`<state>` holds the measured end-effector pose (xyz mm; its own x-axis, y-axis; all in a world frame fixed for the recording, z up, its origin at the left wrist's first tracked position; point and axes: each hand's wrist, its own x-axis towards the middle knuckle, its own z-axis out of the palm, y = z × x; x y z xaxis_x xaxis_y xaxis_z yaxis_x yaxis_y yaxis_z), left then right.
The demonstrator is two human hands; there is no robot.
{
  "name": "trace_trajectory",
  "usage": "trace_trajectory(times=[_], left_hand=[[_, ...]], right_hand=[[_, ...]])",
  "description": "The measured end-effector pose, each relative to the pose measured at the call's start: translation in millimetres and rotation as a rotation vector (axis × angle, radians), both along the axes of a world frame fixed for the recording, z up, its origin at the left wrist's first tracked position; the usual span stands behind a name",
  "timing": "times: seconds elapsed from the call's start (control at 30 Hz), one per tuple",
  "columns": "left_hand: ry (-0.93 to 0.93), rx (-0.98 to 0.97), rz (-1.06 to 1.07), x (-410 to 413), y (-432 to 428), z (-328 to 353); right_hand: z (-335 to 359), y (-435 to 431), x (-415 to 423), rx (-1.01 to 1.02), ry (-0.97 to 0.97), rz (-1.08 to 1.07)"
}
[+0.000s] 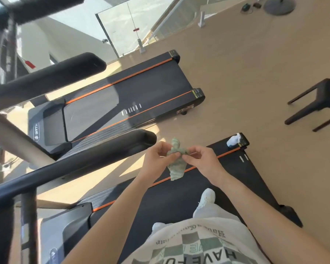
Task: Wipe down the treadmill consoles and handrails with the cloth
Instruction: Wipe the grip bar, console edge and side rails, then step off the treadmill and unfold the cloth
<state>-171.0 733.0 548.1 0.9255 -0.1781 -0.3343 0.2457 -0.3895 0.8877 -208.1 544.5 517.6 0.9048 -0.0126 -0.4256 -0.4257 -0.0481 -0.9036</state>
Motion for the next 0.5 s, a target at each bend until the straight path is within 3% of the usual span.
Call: trace_trajectory(times=[0.2, 0.37, 0.5], left_hand=[[0.023, 0.016, -0.008, 32, -66, -7], [0.005, -0.012, 0.015, 65, -101, -4], [-0.05, 0.039, -0.128, 106, -113, -4]], right_hand=[[-7, -75, 13, -0.173, -0.122, -0.105], [-10, -128, 35, -0.384, 0.025, 0.191], [12, -146, 77, -0.348, -0.015, 0.025]])
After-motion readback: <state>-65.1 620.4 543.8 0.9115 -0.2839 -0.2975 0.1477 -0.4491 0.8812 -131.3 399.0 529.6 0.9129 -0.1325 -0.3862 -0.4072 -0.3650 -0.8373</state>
